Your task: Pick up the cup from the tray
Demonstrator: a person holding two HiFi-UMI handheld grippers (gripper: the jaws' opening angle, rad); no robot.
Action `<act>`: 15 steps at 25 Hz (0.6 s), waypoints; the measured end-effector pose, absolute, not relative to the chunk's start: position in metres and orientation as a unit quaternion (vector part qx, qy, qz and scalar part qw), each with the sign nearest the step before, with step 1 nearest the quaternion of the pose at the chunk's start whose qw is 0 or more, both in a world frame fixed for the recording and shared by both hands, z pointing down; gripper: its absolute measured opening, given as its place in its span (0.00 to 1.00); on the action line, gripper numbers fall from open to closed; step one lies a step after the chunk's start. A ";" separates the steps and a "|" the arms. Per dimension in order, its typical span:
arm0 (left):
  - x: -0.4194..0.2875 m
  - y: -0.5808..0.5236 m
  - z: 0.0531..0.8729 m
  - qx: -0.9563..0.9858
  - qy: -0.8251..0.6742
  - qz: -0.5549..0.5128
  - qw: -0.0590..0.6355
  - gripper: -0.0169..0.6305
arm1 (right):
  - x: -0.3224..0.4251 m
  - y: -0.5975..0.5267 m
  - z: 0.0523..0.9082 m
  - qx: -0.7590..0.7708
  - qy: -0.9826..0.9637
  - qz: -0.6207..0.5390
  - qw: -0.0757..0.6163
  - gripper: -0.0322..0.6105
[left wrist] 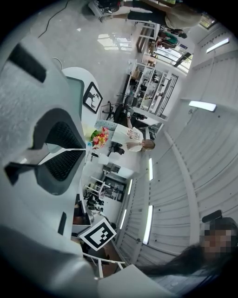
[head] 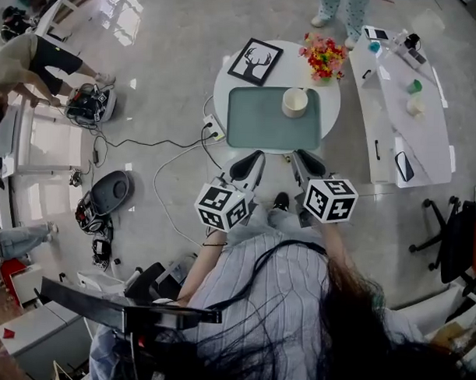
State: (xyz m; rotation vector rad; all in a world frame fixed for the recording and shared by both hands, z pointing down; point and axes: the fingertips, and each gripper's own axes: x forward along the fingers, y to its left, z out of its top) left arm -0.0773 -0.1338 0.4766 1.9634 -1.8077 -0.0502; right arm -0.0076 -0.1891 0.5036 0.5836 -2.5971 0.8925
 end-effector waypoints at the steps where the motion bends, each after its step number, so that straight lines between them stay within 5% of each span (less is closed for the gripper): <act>1: -0.079 -0.135 0.476 0.715 -0.658 -0.018 0.235 0.05 | -0.009 -0.191 0.503 0.206 -0.912 0.315 0.165 0.15; 15: -0.132 -0.197 0.483 0.749 -0.616 0.000 0.246 0.05 | -0.042 -0.235 0.520 0.261 -0.892 0.327 0.173 0.15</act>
